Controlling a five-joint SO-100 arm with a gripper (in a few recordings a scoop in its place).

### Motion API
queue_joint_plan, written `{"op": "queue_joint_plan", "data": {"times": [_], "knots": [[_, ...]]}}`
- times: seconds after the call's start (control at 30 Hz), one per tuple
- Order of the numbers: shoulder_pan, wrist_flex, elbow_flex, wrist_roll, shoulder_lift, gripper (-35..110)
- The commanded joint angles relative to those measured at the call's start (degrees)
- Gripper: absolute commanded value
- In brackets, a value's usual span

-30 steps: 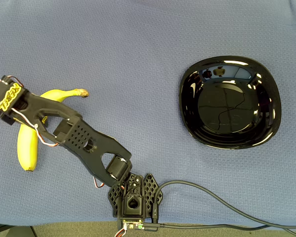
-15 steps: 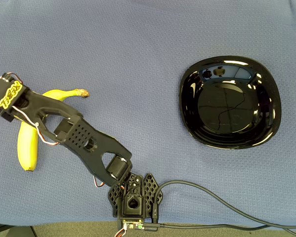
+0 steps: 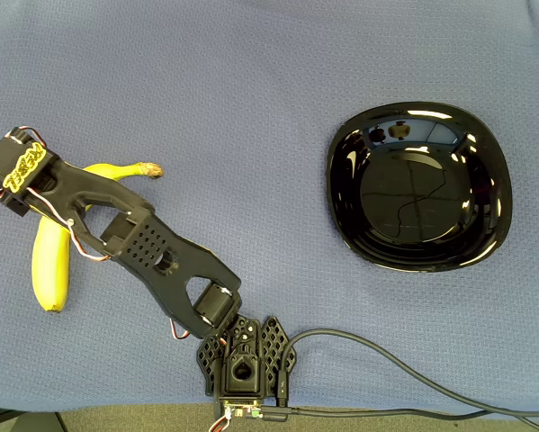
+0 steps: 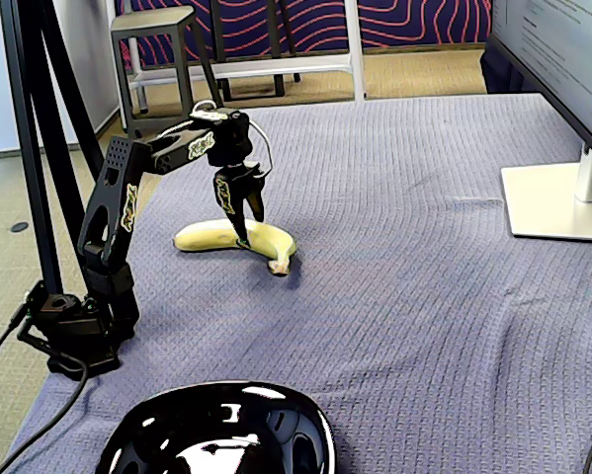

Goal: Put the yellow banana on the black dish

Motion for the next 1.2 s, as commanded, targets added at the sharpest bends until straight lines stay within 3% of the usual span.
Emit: {"op": "queue_joint_plan", "data": {"times": [0.0, 0.5, 0.7, 1.17], "knots": [[0.7, -0.44, -0.26, 0.7, 1.14, 18], [1.76, -5.1, 5.1, -0.09, -1.14, 21], [2.72, -5.54, 5.19, 0.35, -0.7, 2], [3.25, -4.22, 3.43, 2.46, 10.2, 0]]}}
